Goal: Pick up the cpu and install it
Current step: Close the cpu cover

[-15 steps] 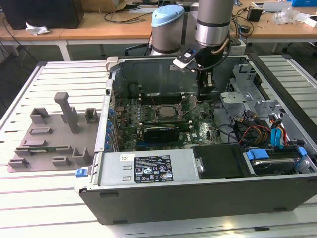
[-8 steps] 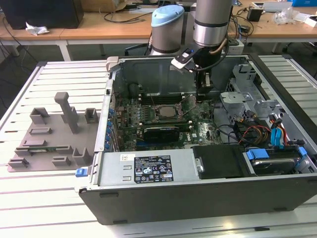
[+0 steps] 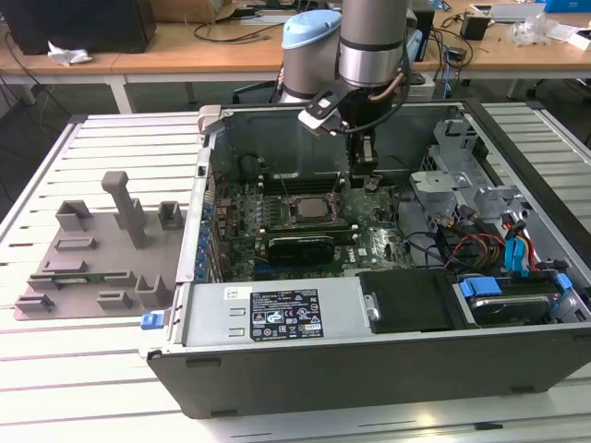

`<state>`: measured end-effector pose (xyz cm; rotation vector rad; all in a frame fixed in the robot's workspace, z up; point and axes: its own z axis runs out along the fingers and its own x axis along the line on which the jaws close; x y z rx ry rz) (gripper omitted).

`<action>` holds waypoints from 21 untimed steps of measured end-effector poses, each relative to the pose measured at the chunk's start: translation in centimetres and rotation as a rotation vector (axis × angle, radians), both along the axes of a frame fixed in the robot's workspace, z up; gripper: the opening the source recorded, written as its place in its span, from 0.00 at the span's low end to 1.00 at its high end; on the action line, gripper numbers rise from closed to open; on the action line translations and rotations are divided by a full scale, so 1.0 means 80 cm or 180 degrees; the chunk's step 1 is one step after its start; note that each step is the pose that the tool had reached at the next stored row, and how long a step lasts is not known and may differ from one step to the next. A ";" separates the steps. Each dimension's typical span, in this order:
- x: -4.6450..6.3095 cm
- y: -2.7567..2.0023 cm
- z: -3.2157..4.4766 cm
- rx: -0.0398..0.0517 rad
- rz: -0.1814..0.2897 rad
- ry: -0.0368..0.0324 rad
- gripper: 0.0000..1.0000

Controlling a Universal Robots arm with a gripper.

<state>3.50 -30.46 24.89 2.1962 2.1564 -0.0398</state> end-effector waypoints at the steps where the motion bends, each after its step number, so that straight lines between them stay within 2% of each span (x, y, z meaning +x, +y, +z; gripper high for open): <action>1: -0.004 0.0000 0.0000 0.0000 -0.0001 -0.0003 0.11; 11: -0.054 0.0000 0.0000 0.0000 0.0000 -0.0027 0.11; 16: -0.056 0.0000 -0.0002 0.0000 -0.0001 -0.0028 0.11; 19: -0.068 0.0001 -0.0035 0.0000 0.0000 -0.0032 0.11; 21: -0.070 -0.0005 -0.0077 -0.0001 0.0000 -0.0032 0.11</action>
